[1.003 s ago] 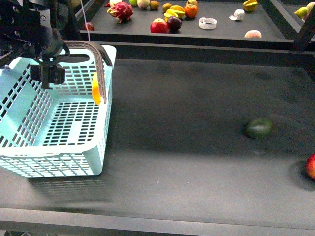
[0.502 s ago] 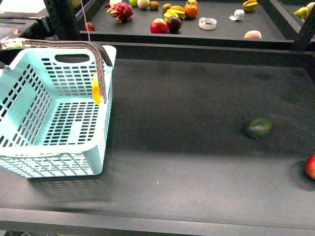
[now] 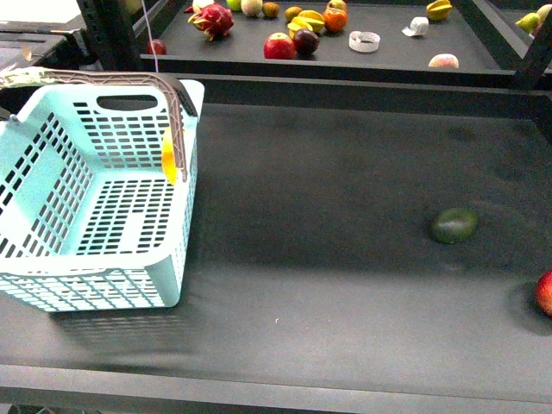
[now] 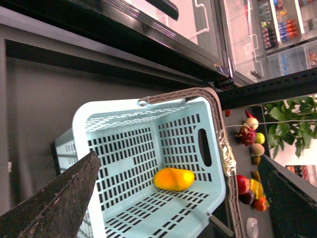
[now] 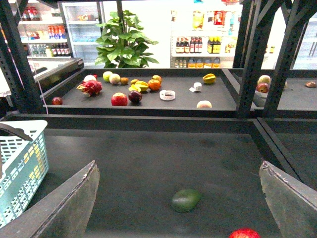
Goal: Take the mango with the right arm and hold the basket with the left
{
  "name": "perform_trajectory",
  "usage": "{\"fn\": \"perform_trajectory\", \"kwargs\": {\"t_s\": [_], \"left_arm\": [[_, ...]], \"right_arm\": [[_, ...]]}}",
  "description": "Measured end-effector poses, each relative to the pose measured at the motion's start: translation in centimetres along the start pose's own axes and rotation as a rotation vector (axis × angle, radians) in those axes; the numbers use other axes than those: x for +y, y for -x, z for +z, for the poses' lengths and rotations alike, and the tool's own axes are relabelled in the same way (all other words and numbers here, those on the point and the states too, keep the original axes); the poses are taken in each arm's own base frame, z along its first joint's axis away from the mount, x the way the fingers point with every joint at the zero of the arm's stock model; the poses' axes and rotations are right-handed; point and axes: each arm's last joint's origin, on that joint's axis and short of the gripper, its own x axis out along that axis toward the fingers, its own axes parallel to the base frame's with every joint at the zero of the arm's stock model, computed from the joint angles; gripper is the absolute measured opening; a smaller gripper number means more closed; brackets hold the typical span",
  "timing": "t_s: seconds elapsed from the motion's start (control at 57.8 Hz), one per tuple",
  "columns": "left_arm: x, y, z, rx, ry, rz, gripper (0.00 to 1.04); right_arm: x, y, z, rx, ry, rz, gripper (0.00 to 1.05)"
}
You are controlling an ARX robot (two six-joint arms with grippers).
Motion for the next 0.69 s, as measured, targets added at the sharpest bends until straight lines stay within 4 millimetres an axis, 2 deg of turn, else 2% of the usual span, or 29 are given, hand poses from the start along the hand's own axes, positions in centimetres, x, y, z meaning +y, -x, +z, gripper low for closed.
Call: {"fn": "perform_trajectory", "kwargs": {"t_s": [0.173, 0.225, 0.294, 0.329, 0.381, 0.45, 0.588, 0.692], "left_arm": [[0.2, -0.1, -0.1, 0.036, -0.034, -0.021, 0.95], [1.3, -0.9, -0.7, 0.218, -0.149, -0.226, 0.84], [3.0, -0.4, -1.1, 0.306, -0.384, -0.507, 0.72], [2.9, 0.3, -0.9, 0.269, -0.552, -0.679, 0.65], [2.1, 1.2, -0.2, 0.148, -0.721, -0.833, 0.54], [2.3, 2.0, 0.5, 0.012, -0.933, -0.879, 0.34], [3.3, 2.6, 0.8, -0.015, -1.040, -0.878, 0.03], [3.5, 3.3, 1.3, -0.037, -1.051, -0.887, 0.02]], "right_arm": [[0.0, 0.0, 0.0, 0.000, 0.000, 0.000, 0.96], [0.0, 0.0, 0.0, 0.000, 0.000, 0.000, 0.96], [0.0, 0.0, 0.0, 0.000, 0.000, 0.000, 0.96], [0.0, 0.0, 0.0, 0.001, 0.000, 0.000, 0.96], [0.0, 0.0, 0.0, 0.002, 0.000, 0.000, 0.96], [0.0, 0.0, 0.0, 0.000, 0.000, 0.000, 0.96], [0.0, 0.0, 0.0, 0.000, 0.000, 0.000, 0.96], [0.0, 0.0, 0.0, 0.000, 0.000, 0.000, 0.96]]}}
